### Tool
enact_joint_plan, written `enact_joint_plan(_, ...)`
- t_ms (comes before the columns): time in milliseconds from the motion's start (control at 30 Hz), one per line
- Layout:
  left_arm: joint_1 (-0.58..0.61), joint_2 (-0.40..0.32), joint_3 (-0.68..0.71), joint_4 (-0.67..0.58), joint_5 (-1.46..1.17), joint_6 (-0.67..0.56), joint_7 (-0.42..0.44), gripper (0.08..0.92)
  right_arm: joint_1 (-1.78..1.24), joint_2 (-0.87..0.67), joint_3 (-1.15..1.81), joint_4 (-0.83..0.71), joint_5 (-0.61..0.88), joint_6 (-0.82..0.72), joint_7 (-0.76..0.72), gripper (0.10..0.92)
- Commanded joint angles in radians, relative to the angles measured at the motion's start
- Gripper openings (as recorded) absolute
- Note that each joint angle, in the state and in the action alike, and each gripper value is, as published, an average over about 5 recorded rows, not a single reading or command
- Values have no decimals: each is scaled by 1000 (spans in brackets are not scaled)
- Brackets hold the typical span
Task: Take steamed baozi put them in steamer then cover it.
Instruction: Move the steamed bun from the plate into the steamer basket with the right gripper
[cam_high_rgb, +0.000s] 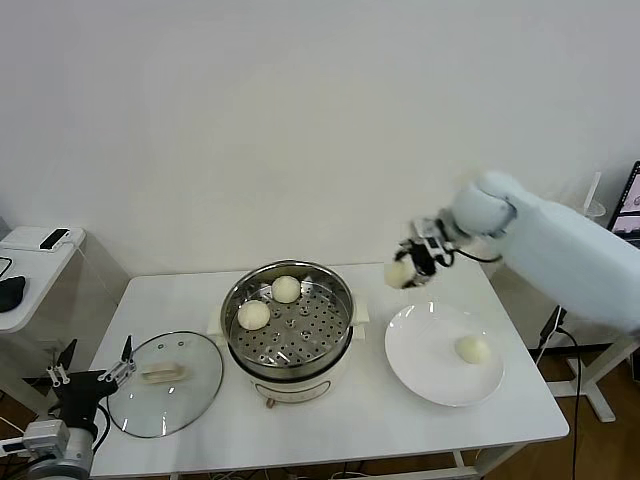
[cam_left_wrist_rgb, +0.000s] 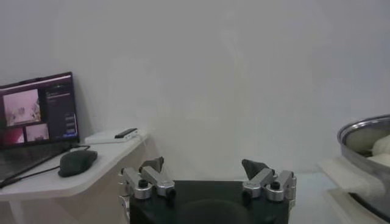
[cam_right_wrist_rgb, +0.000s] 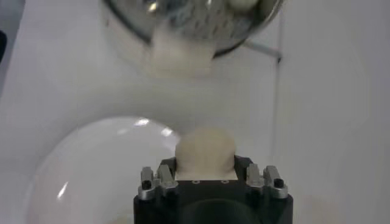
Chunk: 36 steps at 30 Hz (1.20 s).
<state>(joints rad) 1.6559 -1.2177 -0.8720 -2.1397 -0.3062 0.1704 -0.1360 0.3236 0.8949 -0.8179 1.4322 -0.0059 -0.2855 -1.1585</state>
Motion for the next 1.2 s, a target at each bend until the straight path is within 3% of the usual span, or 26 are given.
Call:
enact_joint_plan(33,7,-3,-10,-9,0,1,0,823,120,193,-113,-1,76,13,60,594)
enact_joint_plan(300,13,-9,-21,-26,1,4,-3,823,74,269,-216,-2,87,132,117,594)
enact_joint_plan(833,18,-14,-51,-24,-12,2,-3,823,27,375,-326,-42,-101,375,141,594)
enact_joint_plan(1200,15,-12,-56,-20,-15,2,-3,823,30,382,-343,-23,-115,444,137,594)
